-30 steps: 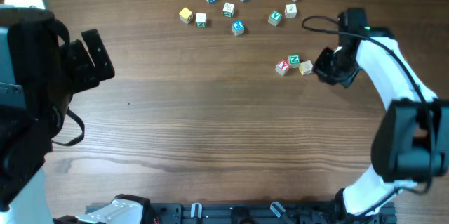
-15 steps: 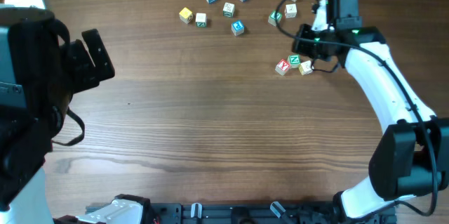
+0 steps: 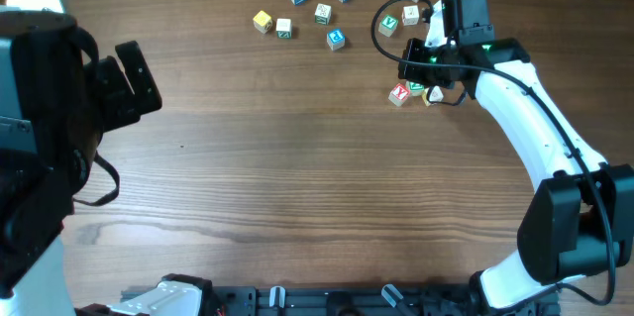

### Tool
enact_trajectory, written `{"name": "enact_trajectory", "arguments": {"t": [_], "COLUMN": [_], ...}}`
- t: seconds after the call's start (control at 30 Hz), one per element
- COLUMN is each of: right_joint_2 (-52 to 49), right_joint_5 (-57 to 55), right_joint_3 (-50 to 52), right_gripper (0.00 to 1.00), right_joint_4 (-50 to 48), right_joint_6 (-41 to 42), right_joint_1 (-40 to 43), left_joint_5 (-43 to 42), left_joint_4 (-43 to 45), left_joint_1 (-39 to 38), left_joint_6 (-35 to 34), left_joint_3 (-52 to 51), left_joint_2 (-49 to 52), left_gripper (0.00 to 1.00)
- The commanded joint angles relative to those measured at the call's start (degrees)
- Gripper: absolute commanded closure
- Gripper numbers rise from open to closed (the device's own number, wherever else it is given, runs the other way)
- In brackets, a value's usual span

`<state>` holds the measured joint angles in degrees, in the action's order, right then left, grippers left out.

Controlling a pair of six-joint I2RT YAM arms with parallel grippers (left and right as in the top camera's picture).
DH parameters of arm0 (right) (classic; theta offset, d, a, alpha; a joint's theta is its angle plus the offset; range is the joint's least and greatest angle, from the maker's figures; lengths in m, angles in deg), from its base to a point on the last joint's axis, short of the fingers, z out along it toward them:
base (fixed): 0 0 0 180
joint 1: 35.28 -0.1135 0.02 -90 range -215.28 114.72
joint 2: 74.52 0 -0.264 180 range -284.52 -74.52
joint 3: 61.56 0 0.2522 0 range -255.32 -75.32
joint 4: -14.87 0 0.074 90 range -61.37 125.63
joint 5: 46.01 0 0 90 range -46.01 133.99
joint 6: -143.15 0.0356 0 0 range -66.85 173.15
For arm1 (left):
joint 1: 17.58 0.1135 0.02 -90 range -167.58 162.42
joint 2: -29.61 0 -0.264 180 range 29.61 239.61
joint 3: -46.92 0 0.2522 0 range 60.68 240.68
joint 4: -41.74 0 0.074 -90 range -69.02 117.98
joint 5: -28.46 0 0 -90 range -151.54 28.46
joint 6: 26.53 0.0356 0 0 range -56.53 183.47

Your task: Form a circle

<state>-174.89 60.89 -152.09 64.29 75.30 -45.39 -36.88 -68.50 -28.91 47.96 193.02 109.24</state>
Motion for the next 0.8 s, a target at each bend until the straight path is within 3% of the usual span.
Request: {"name": "enact_trajectory", "arguments": {"t": [0.0, 0.3, 0.63, 0.77], "right_joint_2": [-0.55, -9.42, -12.68, -12.68], "right_joint_5": [-1.01, -4.02, -17.59, -18.58], "right_joint_3": [-0.04, -0.31, -0.79, -0.79], "right_gripper": [0.95, 0.95, 0.95, 0.96], "right_joint_4": [-2.25, -13.79, -14.97, -14.64], "right_joint_6": [-1.22, -2.67, 1.03, -2.38], "right_joint_1": [-1.01, -7.26, -9.6, -9.6], "left_joint_5": [0.92, 0.92, 0.92, 0.92], "left_joint_4": [0.0, 0.0, 0.0, 0.0], "left_joint_1": [0.26, 0.26, 0.26, 0.26], "left_joint_6": [0.11, 0.11, 0.11, 0.11], "left_joint_3": [-0.02, -0.02, -0.02, -0.02], "left_joint_2": [0.02, 0.02, 0.02, 0.02], "left_gripper": [0.0, 0.0, 0.0, 0.0]}}
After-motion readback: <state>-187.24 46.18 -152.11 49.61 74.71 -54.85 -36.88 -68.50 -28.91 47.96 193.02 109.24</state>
